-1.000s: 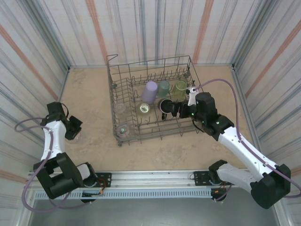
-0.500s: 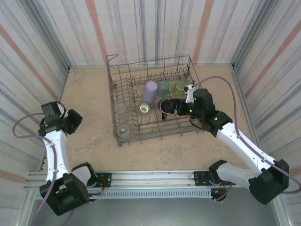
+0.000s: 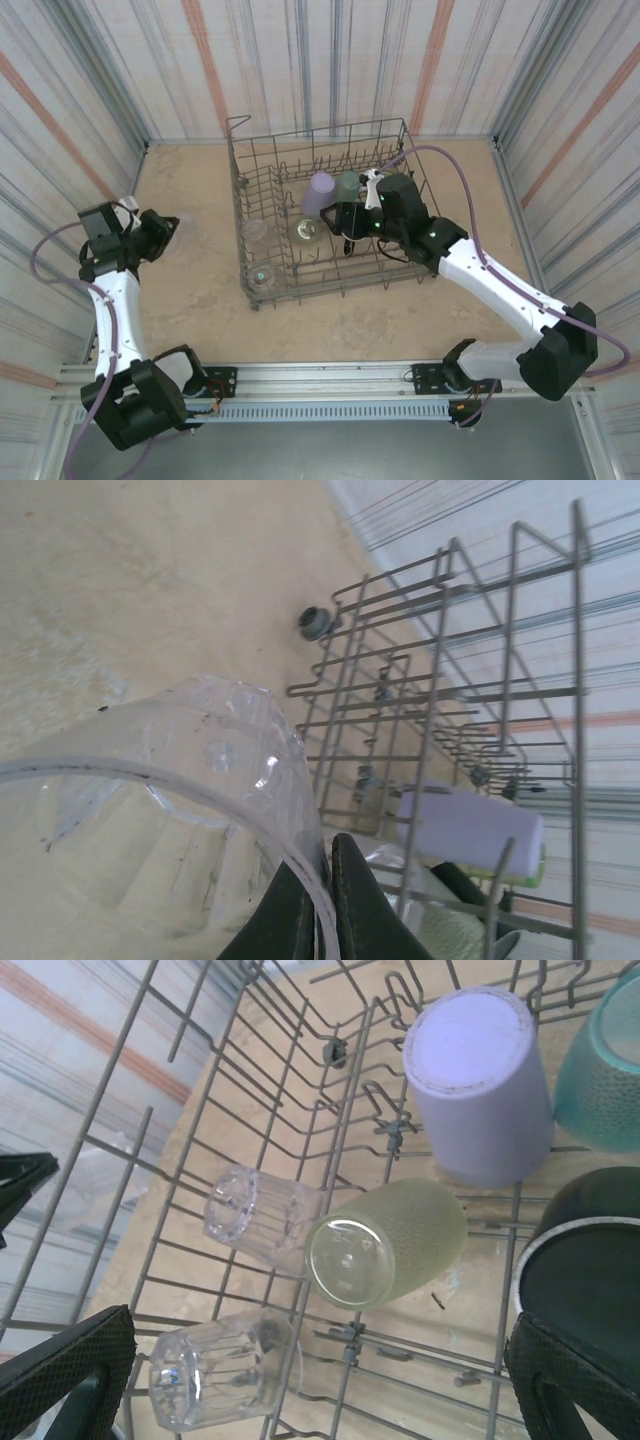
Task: Load the cups into the dish rack
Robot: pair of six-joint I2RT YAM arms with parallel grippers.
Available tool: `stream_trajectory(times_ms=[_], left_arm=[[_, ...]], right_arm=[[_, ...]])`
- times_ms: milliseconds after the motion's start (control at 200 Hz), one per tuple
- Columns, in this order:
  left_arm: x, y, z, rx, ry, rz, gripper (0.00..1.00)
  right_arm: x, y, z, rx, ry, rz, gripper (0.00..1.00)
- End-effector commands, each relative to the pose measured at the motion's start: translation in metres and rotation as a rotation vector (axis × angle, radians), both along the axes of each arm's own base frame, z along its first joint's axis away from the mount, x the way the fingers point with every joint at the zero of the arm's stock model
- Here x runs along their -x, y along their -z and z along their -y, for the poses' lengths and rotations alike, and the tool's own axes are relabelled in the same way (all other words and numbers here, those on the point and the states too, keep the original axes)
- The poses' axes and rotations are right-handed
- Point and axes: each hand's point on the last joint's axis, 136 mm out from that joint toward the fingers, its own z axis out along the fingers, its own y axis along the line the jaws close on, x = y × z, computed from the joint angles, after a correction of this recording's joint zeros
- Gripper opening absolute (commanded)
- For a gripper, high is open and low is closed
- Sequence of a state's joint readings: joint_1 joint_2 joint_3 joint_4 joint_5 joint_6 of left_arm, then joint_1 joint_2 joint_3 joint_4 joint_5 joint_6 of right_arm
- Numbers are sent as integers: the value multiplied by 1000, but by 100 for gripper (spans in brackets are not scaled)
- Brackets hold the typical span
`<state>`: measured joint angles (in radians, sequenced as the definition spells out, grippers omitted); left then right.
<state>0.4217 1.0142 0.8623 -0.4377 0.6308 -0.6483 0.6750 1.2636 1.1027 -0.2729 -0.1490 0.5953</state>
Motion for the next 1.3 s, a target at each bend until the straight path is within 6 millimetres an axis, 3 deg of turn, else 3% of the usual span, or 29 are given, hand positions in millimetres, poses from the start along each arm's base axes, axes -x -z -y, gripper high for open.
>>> stream_trajectory(times_ms=[0,311,621,821,1067,1292], left_arm=[[-17,-46,3,51,32,161,0],[-35,-95,15,175,107,361,0],[-40,-130,54,234,231,481,0],[-46,-163,86,313,348,580,0],[-44,-181,135,326,472,646,0],[-47,-180,171,365,554,673,0]], right_arm=[[-5,-8,-3,-8,24,-10,99],[-18,-32,-27,-92,-37,0,99],[-38,-50,-49,-233,-111,-59,99],[-55,-61,-62,-329,-145,-72,99],[-76,-70,-79,-445,-192,-113,99],[-89,-74,-90,-542,-217,-123,99]])
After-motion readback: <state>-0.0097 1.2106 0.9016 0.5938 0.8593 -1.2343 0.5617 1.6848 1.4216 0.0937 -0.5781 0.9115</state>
